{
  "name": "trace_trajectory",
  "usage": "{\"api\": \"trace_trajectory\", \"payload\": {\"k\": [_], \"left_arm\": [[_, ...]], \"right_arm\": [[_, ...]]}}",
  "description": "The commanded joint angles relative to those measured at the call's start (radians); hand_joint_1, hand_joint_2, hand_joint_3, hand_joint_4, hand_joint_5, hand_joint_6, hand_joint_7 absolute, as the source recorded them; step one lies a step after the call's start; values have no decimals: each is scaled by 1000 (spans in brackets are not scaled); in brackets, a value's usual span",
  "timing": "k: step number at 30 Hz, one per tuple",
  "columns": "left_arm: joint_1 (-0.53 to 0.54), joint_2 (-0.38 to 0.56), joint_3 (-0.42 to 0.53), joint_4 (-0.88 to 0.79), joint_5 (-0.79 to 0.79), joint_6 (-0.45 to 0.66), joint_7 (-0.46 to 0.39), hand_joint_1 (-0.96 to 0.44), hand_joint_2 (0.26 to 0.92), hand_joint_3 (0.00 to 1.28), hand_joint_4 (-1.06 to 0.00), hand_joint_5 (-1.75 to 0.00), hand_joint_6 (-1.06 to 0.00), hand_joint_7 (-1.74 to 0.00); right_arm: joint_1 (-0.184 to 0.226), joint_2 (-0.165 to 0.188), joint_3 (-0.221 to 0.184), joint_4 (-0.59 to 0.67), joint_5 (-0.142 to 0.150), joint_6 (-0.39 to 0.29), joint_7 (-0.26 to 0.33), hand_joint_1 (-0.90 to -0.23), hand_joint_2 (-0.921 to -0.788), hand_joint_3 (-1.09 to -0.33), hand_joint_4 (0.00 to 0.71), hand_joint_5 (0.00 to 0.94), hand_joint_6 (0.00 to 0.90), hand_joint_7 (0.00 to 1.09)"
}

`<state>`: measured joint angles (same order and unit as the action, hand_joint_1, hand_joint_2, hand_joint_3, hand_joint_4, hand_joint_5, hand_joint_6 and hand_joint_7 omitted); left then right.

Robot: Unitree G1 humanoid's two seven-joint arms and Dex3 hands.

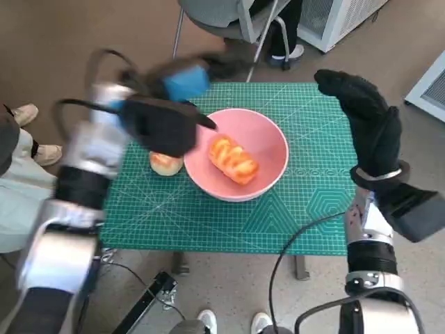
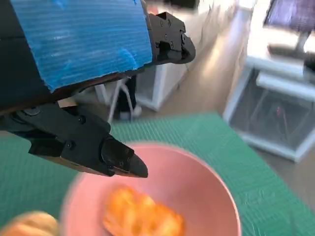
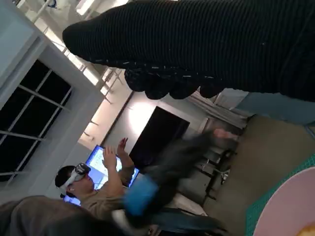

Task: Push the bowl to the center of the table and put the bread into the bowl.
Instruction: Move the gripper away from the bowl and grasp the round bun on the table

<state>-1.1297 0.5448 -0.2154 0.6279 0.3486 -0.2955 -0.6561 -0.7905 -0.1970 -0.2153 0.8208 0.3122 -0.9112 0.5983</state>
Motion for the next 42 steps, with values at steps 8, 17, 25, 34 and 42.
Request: {"api": "trace_trajectory", "payload": {"k": [8,17,25,34,42], "left_arm": [[119,139,54,-189,10,148,-23,-82,788,0,-82,-7,-228,-76],[155,159,10,-114,76,130,26,-107,765,0,-87,-4,-237,-56],[150,141,-40,-28,112,132,34,-104,758,0,-87,-1,-240,-41],[108,107,-122,130,187,90,79,-113,748,0,-87,-1,-243,-29],[61,54,-182,293,249,82,139,-131,742,0,-87,0,-238,-19]], "right_arm": [[14,-1,2,15,-1,13,6,-716,-921,-732,261,0,0,554],[3,4,6,31,-2,13,11,-716,-921,-731,262,0,-1,562],[0,5,10,26,1,19,19,-715,-921,-731,263,1,-1,564],[5,0,4,16,12,27,34,-716,-921,-732,262,0,-1,565],[12,-5,0,6,15,29,43,-717,-921,-730,263,1,-1,565]]}}
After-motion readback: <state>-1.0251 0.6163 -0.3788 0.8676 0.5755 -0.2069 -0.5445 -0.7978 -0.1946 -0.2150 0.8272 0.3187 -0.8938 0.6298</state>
